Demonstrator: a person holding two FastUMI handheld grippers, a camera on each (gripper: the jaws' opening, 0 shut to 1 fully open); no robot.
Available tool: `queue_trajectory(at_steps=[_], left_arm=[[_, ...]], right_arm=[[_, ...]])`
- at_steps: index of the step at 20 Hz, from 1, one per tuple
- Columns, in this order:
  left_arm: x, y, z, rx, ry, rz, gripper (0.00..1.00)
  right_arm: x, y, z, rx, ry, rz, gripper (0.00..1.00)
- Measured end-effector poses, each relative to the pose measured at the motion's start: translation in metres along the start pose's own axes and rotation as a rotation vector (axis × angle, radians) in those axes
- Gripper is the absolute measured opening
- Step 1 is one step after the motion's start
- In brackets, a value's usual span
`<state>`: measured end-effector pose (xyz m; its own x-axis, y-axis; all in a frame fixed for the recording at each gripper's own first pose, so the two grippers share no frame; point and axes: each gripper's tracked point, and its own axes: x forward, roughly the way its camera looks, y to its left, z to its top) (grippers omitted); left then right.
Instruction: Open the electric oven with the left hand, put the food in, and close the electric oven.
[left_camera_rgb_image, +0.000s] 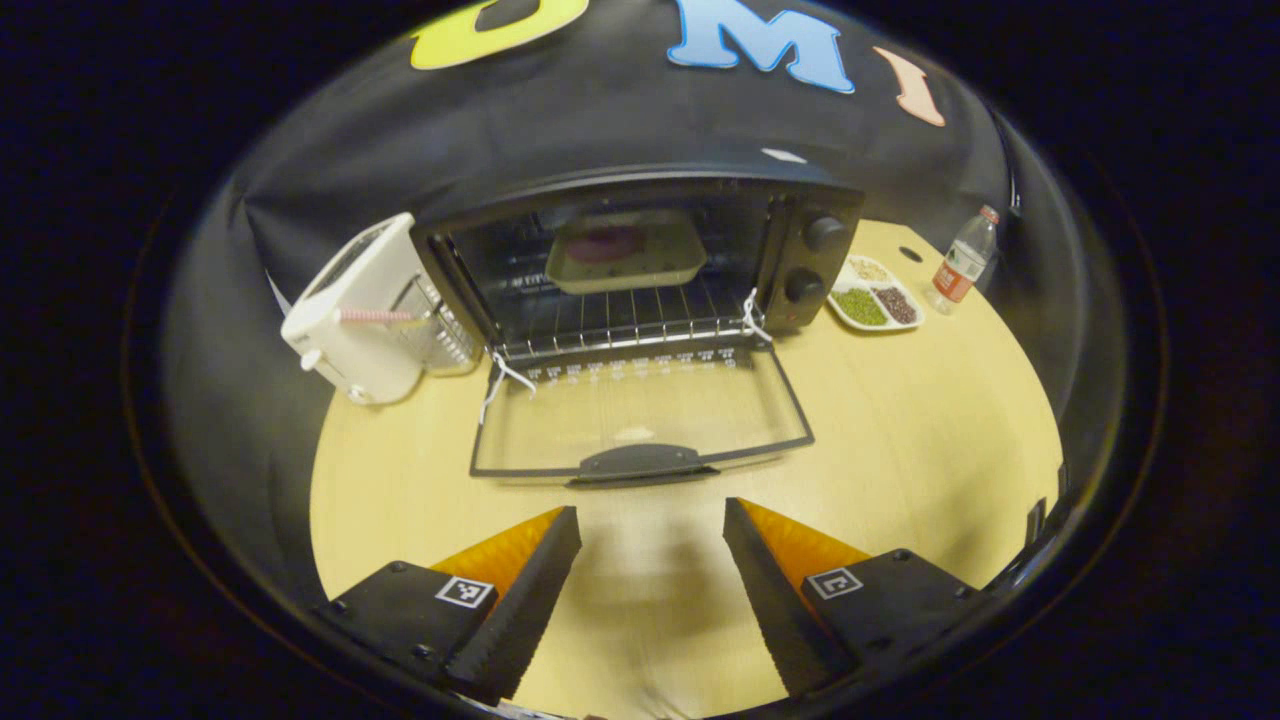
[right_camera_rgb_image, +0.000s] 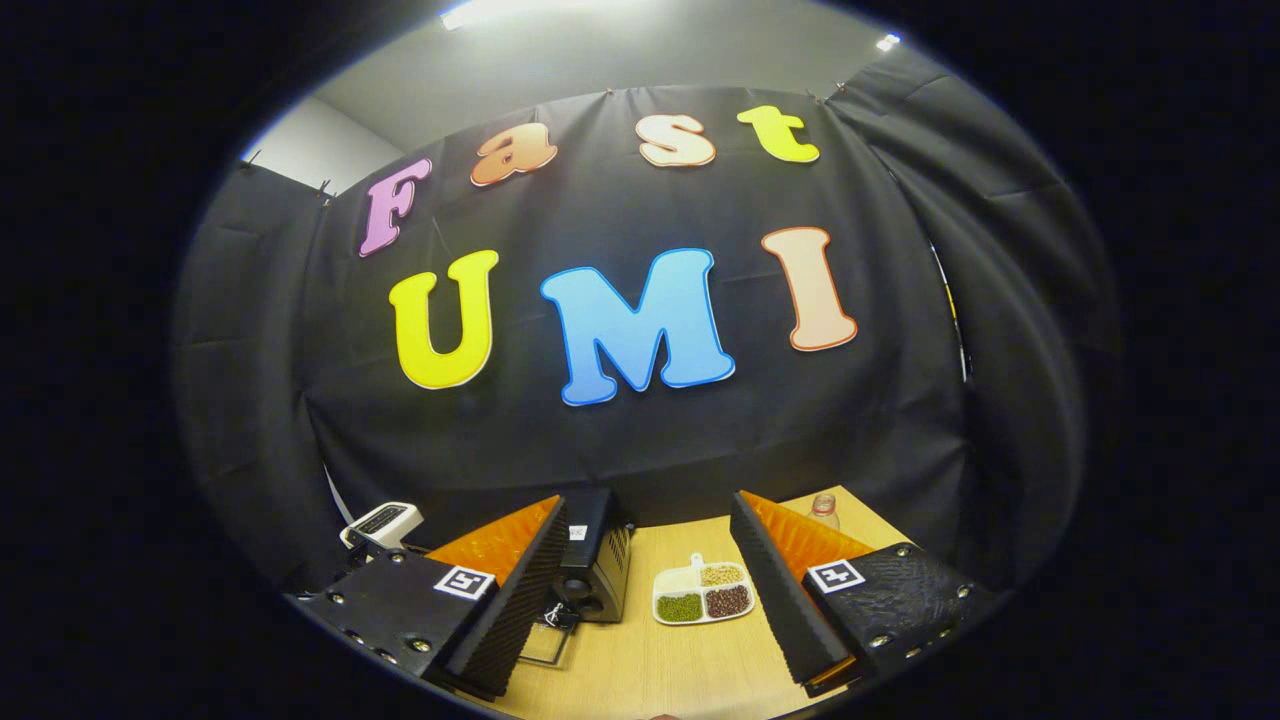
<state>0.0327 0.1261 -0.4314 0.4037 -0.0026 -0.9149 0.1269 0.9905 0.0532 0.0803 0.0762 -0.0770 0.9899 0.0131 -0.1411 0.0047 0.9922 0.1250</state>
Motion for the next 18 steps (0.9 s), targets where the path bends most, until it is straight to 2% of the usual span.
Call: queue_trajectory(at_steps=[1,4,11,17,18], left_arm=[[0.008,0.001,-0.005,-0.022,0.025,-0.004,0.98],[0.028,0.004,-0.008,-0.075,0.083,-0.016,0.98],[0.065,0.003,-0.018,-0.073,0.166,-0.013,0.98],[0.085,0.000,-0.015,-0.060,0.191,-0.013,1.00],[0.085,-0.002,-0.015,-0.059,0.198,-0.020,0.98]], right_arm=[[0.000,-0.003,-0.003,-0.003,0.011,-0.007,0.98],[0.000,-0.013,-0.006,-0.008,0.025,-0.027,0.98],[-0.011,-0.042,-0.003,-0.042,0.019,-0.101,0.98],[-0.015,-0.053,-0.003,-0.057,0.028,-0.125,0.98],[-0.015,-0.054,-0.003,-0.061,0.030,-0.127,0.98]])
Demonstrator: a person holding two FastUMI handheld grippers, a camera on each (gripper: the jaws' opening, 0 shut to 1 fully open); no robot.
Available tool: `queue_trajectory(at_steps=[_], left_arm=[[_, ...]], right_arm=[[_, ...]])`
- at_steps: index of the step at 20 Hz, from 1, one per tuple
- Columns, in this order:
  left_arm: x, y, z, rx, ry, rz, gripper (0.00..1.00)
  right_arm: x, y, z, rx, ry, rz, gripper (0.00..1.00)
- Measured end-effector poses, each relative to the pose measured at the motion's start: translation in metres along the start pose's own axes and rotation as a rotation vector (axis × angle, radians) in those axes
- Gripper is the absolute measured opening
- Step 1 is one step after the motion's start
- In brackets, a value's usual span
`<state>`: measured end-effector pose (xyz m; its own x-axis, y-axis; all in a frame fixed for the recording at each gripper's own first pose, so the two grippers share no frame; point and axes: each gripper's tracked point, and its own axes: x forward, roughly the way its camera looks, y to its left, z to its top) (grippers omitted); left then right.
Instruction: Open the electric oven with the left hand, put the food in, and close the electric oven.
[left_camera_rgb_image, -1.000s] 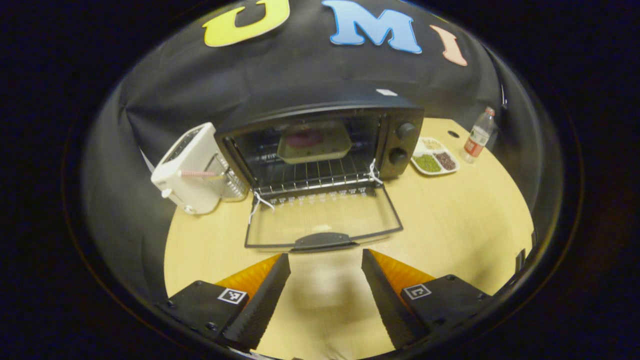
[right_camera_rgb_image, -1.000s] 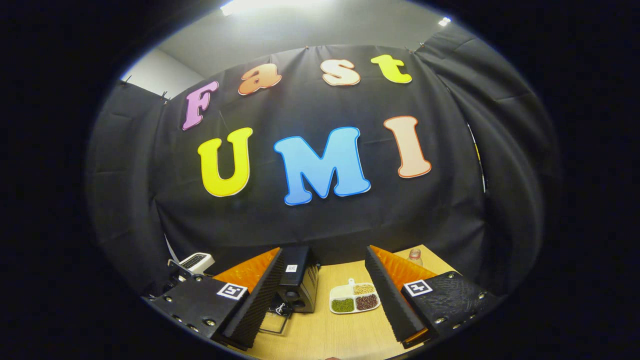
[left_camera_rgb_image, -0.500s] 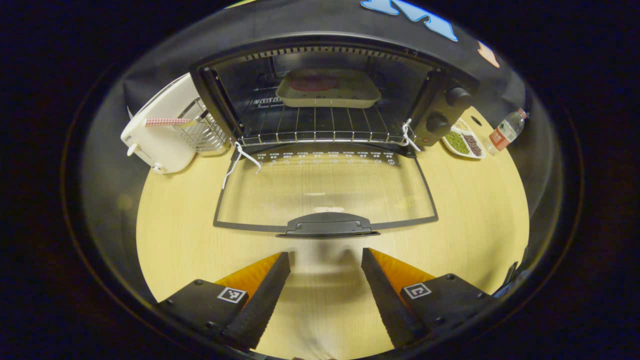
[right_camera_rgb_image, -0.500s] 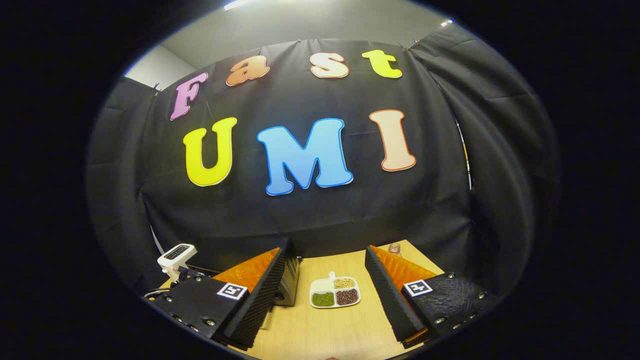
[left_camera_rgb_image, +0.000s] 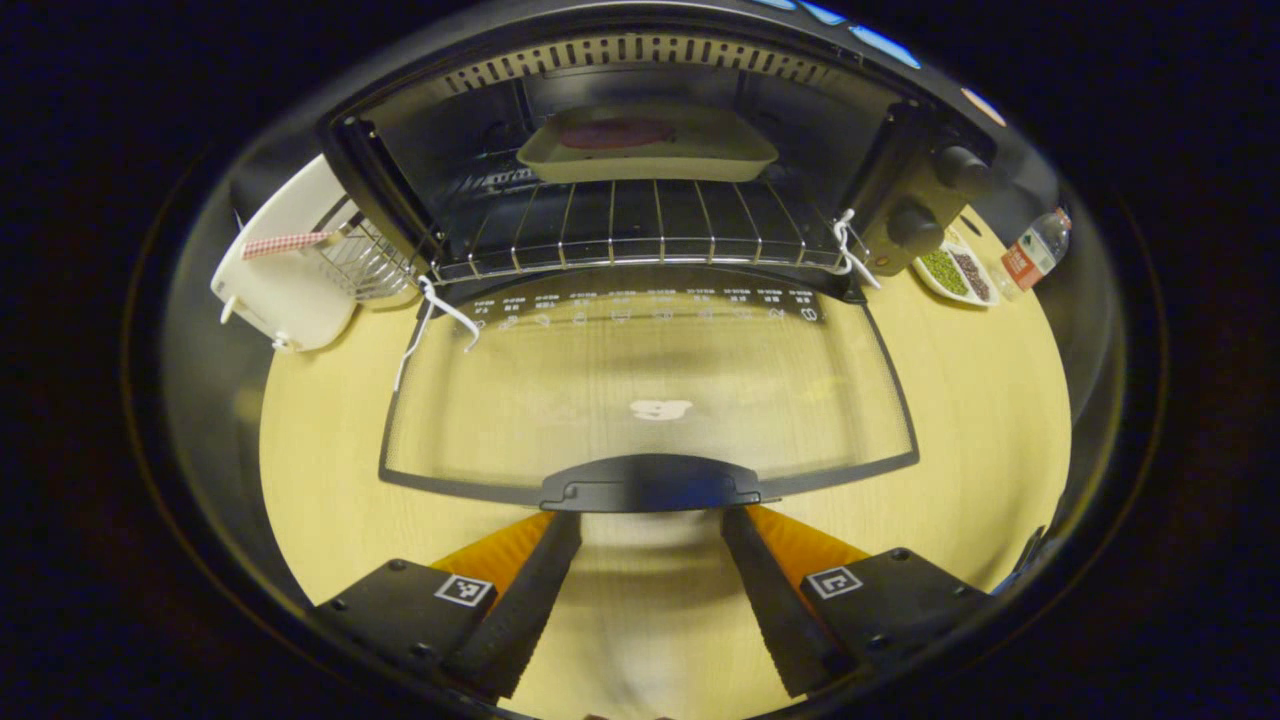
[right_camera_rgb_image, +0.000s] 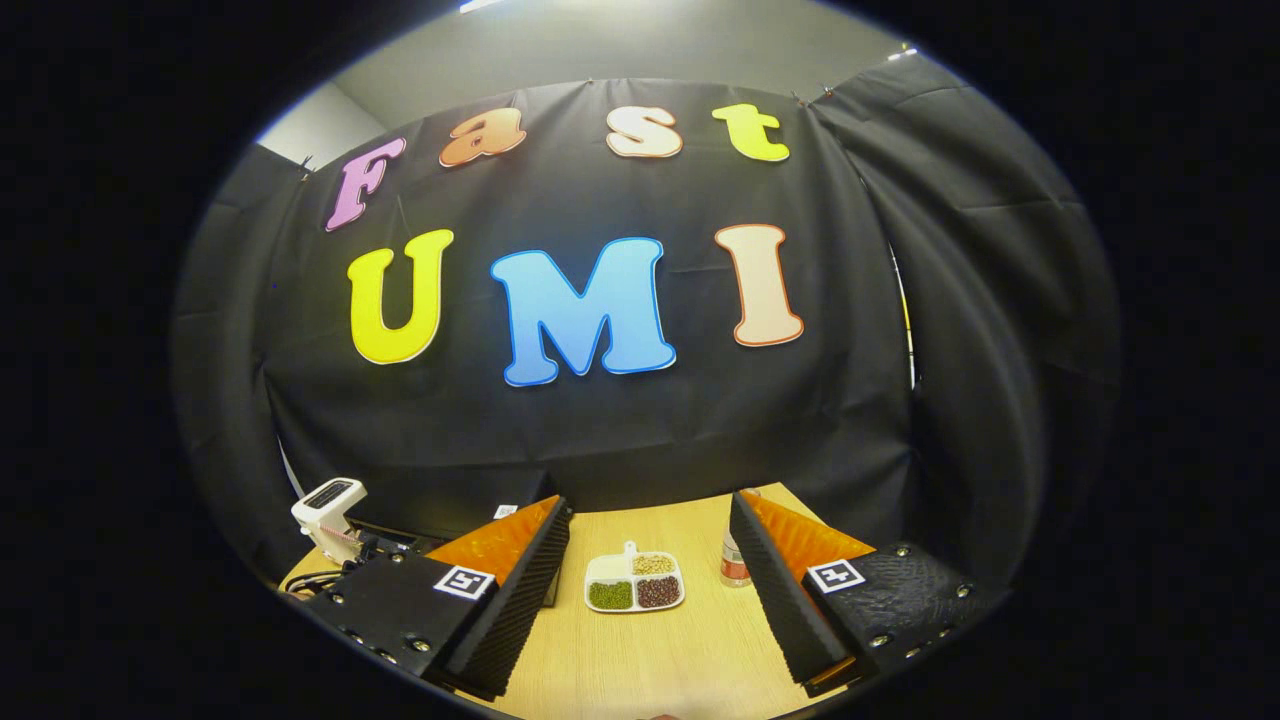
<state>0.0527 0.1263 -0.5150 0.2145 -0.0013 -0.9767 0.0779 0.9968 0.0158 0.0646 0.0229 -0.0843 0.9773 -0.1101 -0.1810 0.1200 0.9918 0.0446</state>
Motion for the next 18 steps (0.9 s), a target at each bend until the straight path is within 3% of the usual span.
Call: queue_trajectory(at_steps=[6,18], left_arm=[[-0.006,0.000,0.003,0.005,-0.001,-0.014,0.97],[-0.046,0.002,0.015,-0.011,-0.133,-0.022,0.98]], right_arm=[[0.000,0.003,0.000,0.001,0.007,0.008,0.98],[0.004,0.034,-0.004,-0.013,0.020,0.098,0.98]])
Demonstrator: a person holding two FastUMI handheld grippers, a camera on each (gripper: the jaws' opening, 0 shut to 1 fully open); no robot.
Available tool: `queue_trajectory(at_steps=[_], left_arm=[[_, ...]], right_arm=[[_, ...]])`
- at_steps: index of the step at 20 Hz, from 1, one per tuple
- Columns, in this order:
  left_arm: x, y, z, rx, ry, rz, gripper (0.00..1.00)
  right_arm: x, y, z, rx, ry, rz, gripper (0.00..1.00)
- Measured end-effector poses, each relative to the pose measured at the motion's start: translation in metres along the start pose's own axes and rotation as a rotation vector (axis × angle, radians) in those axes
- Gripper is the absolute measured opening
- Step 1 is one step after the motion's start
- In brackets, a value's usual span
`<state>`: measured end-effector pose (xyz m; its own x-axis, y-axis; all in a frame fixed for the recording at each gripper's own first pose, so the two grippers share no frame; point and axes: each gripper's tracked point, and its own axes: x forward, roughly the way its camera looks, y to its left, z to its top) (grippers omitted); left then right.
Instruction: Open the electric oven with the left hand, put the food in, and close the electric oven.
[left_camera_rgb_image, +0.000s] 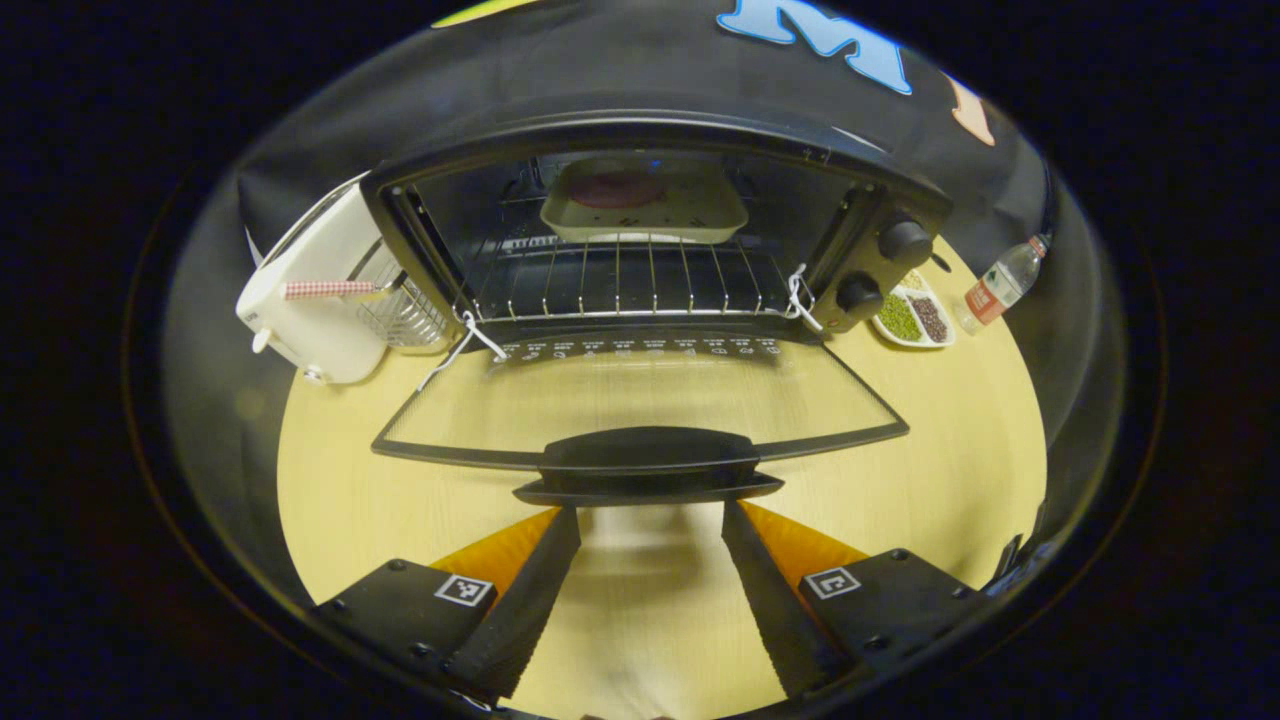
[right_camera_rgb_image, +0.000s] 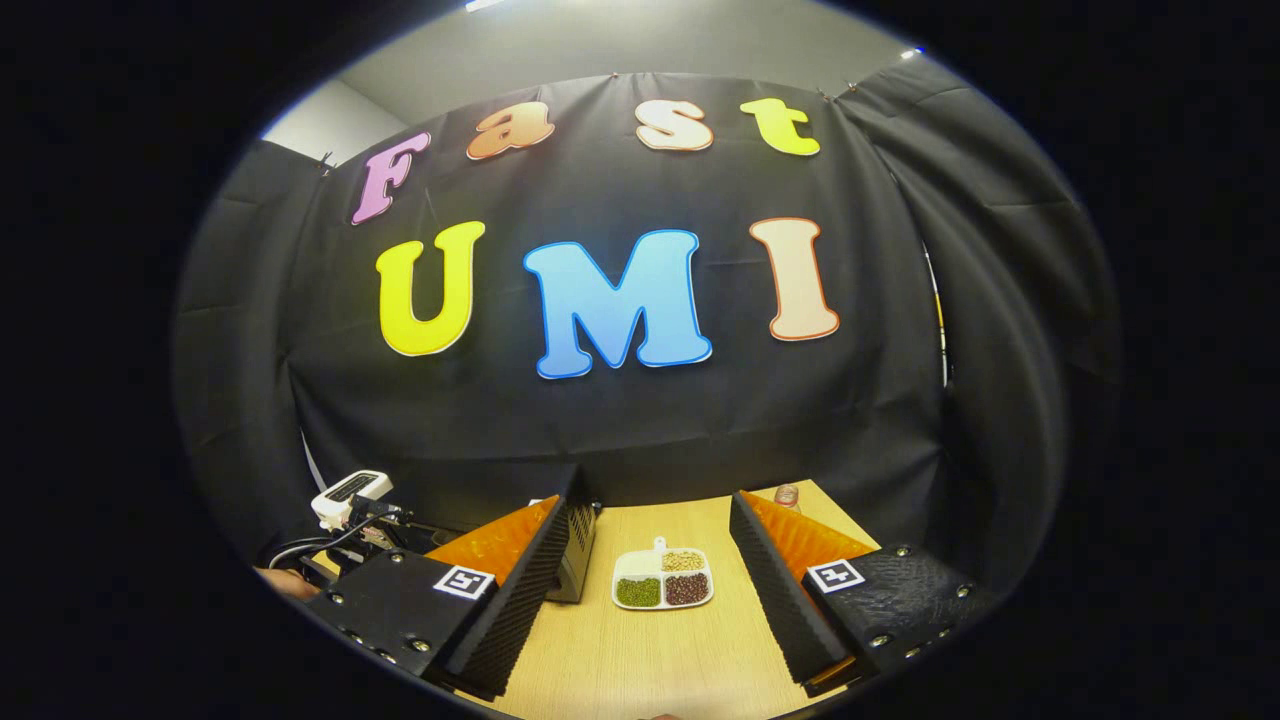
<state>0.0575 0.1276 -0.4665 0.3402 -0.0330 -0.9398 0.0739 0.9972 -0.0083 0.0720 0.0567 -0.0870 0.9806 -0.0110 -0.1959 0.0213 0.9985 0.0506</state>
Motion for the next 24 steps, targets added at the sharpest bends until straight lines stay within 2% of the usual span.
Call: queue_trajectory(at_steps=[5,6,7,8,12,13,16,20,21,23,24], left_arm=[[0.006,0.005,0.012,-0.026,-0.033,0.029,1.00],[0.006,0.006,0.015,-0.030,-0.041,0.032,0.92],[0.005,0.007,0.019,-0.029,-0.056,0.037,0.92],[0.003,0.010,0.024,-0.026,-0.074,0.046,0.97],[-0.027,0.018,0.046,-0.037,-0.183,0.084,1.00],[-0.041,0.019,0.053,-0.035,-0.233,0.091,0.98],[-0.101,0.016,0.088,-0.040,-0.452,0.112,0.99],[-0.232,-0.003,0.131,-0.086,-0.848,0.082,1.00],[-0.266,-0.011,0.138,-0.071,-0.933,0.064,0.97],[-0.318,-0.011,0.140,-0.037,-1.053,0.121,0.97],[-0.341,-0.013,0.137,-0.023,-1.095,0.128,1.00]], right_arm=[[-0.002,-0.003,-0.001,-0.008,-0.001,-0.002,0.98],[-0.003,-0.006,-0.001,-0.006,0.000,-0.007,0.98],[-0.003,-0.008,-0.001,-0.005,0.000,-0.014,0.98],[-0.002,-0.010,-0.001,-0.003,0.001,-0.019,0.98],[0.002,-0.014,-0.003,-0.023,-0.001,-0.030,0.98],[0.003,-0.013,-0.001,-0.030,-0.005,-0.034,0.98],[0.006,-0.012,0.005,-0.029,-0.019,-0.029,0.98],[0.001,0.004,0.030,-0.026,-0.070,-0.008,0.98],[-0.002,0.012,0.039,-0.024,-0.089,0.006,0.98],[-0.011,0.029,0.054,-0.015,-0.123,0.038,0.98],[-0.015,0.037,0.061,-0.014,-0.138,0.051,0.98]])
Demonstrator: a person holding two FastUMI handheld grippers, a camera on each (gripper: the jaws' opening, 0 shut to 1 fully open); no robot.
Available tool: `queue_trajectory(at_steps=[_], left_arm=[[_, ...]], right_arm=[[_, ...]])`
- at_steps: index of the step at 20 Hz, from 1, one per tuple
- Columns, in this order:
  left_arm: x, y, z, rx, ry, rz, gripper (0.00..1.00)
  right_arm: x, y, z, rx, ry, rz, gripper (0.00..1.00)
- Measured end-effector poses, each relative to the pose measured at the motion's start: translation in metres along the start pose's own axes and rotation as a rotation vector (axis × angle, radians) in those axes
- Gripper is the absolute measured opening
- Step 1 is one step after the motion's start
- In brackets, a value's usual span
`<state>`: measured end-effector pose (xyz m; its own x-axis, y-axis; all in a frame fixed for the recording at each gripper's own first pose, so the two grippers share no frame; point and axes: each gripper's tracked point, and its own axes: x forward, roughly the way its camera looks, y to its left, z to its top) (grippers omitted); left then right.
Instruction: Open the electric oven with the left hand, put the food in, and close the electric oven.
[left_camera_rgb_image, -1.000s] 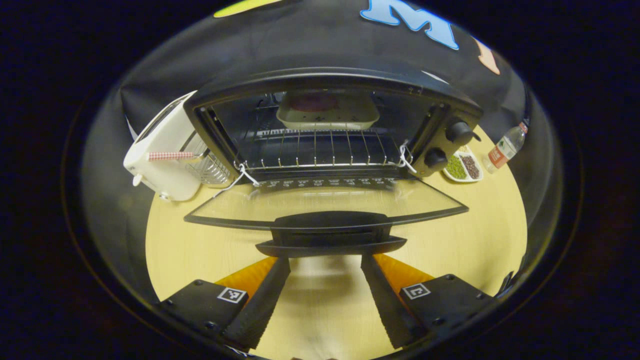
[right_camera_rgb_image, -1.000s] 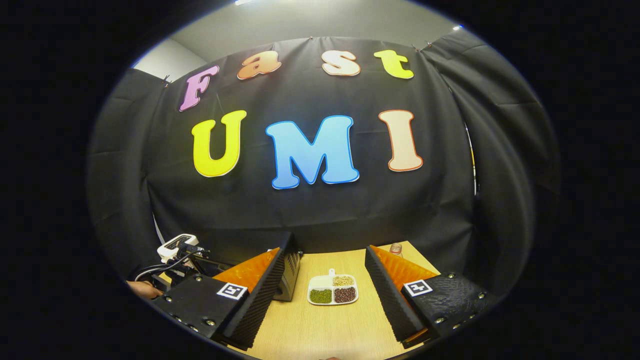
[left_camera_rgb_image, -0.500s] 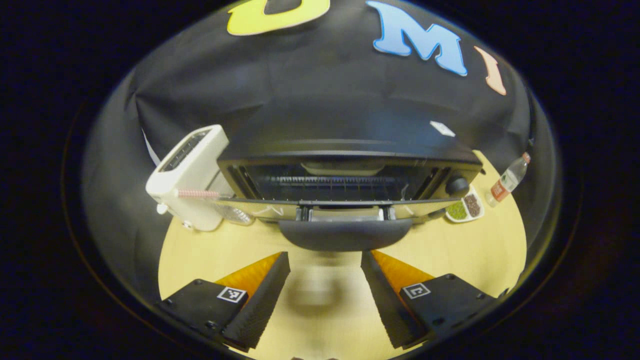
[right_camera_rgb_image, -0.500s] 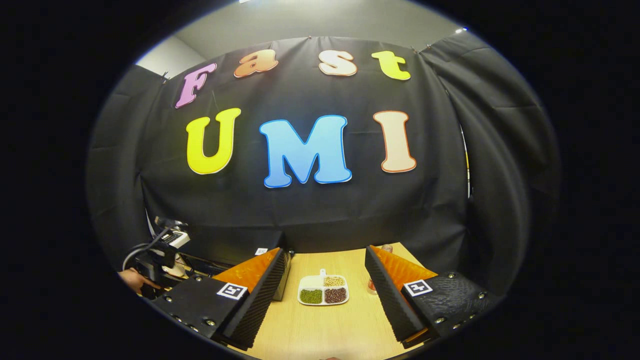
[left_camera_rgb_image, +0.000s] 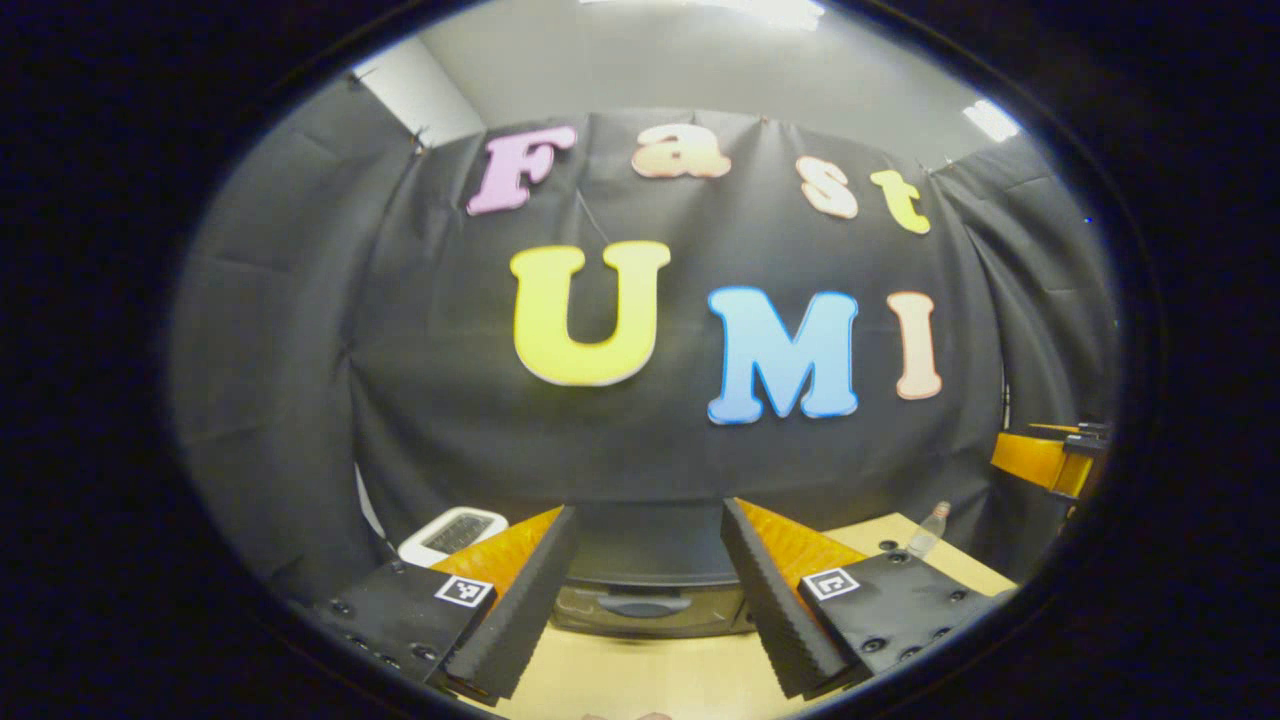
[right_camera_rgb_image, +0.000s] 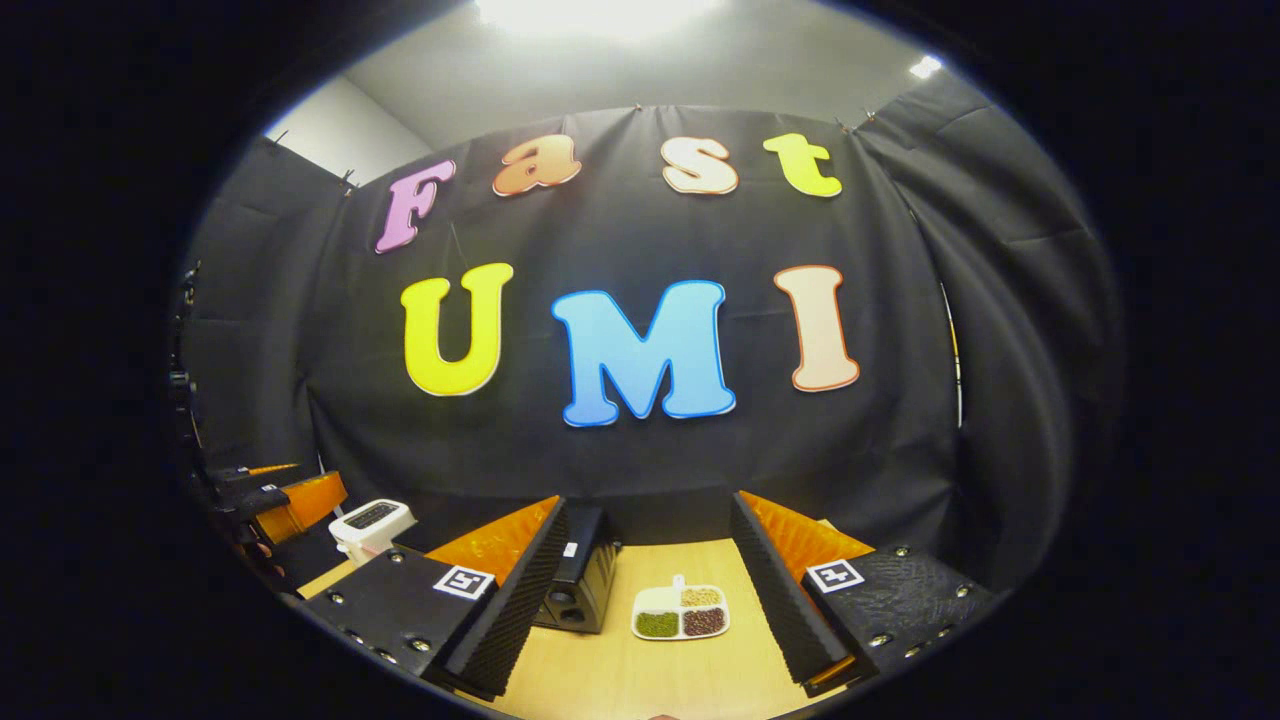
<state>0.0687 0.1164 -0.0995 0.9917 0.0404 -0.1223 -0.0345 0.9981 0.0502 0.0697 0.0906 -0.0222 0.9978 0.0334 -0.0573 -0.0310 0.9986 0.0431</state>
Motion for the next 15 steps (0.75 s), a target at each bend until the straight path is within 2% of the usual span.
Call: queue_trajectory(at_steps=[2,5,6,15], left_arm=[[-0.021,-0.007,0.029,-0.007,-0.057,-0.024,1.00],[-0.039,-0.006,0.054,-0.021,-0.101,-0.055,0.91],[-0.040,-0.005,0.053,-0.018,-0.095,-0.057,1.00],[-0.052,0.013,0.049,-0.060,-0.088,-0.084,1.00]], right_arm=[[-0.007,0.014,0.013,0.004,-0.025,0.019,0.98],[-0.014,0.030,0.026,0.005,-0.052,0.041,0.98],[-0.016,0.035,0.027,0.006,-0.053,0.045,0.98],[-0.038,0.038,0.029,0.001,-0.045,-0.001,0.98]])
